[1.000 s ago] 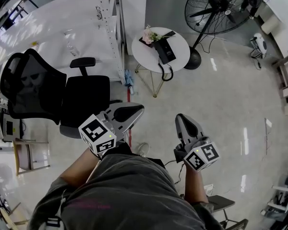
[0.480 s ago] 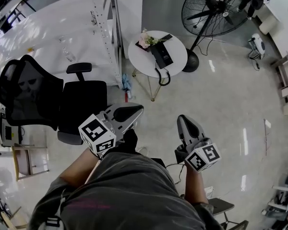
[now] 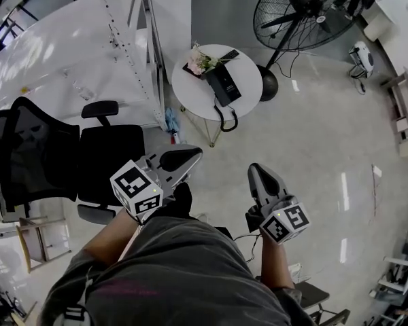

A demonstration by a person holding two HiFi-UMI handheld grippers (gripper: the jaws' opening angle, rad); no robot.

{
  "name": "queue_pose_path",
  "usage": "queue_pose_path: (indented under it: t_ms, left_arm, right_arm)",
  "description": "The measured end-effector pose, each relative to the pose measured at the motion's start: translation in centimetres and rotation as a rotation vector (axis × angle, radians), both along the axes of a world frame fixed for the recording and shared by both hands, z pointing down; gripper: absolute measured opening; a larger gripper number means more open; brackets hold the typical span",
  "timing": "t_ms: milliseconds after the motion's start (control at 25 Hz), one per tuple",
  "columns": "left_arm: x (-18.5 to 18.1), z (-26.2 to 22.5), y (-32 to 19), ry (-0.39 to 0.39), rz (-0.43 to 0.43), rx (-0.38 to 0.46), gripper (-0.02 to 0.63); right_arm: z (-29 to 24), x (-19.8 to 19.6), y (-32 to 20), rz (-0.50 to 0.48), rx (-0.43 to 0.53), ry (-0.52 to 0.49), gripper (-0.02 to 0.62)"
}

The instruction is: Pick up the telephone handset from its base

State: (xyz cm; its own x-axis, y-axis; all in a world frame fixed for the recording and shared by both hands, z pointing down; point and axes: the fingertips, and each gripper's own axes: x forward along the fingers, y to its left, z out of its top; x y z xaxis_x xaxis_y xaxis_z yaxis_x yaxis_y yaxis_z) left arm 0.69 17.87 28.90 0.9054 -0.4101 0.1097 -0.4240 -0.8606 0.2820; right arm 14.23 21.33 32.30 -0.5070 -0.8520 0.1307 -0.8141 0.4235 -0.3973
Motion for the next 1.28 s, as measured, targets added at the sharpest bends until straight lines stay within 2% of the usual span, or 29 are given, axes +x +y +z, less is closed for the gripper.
queue_pose_path:
  t_ms: [680, 1000, 1280]
  left_arm:
    - [-3.3, 5.2, -20.4, -0.002, 0.039, -0.123, 0.014]
    - [-4.3, 7.1, -26.7, -0.015, 0.077, -0.165, 0.014]
    - [-4.3, 8.7, -30.2, -0.018, 0.082, -0.198, 0.014]
  right_arm:
    - [2.7, -3.3, -19.9, 0.021, -0.097, 0.015, 0.018]
    - [3.7, -4.7, -26.4, 0.036, -0.121, 0.048, 0.018]
    - [4.6, -4.9, -30.1, 0.035, -0.148, 0.058, 0.018]
